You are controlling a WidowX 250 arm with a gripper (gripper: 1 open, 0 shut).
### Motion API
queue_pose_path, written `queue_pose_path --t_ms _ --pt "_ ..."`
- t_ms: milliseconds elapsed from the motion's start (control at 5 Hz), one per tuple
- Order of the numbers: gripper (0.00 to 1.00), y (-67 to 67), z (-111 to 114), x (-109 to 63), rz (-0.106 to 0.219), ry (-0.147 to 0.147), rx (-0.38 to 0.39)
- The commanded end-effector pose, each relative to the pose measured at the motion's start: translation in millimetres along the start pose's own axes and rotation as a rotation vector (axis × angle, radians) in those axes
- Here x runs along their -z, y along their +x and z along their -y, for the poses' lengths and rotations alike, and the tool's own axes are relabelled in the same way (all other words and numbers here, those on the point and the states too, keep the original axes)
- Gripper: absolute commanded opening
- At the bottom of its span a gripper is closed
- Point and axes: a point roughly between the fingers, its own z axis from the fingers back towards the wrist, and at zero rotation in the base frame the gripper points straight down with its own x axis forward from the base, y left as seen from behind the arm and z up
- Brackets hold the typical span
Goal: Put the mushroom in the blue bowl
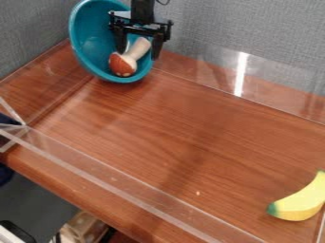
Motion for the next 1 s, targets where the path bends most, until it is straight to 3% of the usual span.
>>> queue_pose_path --t_ms 0,200,600,800 --pt "0.00 9.1 2.5 -23.7 0.076 0.003 -0.005" --pt "1.00 9.4 3.1 -28.1 0.080 0.004 -0.011" --pt "1.00 10.5 4.4 -30.8 0.087 0.016 -0.028" --pt "0.00 11.9 5.1 -22.8 0.080 0.030 -0.034"
